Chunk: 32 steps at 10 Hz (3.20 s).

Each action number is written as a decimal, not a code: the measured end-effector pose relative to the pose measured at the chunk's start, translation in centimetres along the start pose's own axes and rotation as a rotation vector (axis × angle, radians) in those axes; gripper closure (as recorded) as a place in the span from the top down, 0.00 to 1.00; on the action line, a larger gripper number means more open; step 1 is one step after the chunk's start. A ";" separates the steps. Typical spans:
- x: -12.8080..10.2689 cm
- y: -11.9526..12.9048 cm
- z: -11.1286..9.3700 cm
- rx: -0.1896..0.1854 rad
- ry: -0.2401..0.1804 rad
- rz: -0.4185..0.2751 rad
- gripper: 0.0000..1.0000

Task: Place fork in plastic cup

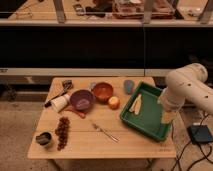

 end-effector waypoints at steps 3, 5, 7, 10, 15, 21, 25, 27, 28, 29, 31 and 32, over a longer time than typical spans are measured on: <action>0.0 0.0 0.0 0.000 0.000 0.000 0.65; 0.0 0.0 0.0 0.000 0.000 0.000 0.65; 0.0 0.0 0.0 0.000 0.000 0.000 0.65; 0.0 0.0 0.0 0.001 -0.001 0.000 0.65; -5.1 1.8 -1.5 -0.004 -0.108 -0.077 0.65; -19.6 5.5 -2.2 -0.051 -0.264 -0.177 0.65; -25.0 6.1 1.6 -0.112 -0.354 -0.155 0.65; -24.8 6.1 1.6 -0.110 -0.353 -0.155 0.65; -24.8 6.1 1.6 -0.110 -0.353 -0.155 0.65; -24.8 6.1 1.6 -0.110 -0.354 -0.157 0.65; -24.9 6.1 1.6 -0.111 -0.354 -0.159 0.65; -24.9 6.1 1.6 -0.111 -0.354 -0.159 0.65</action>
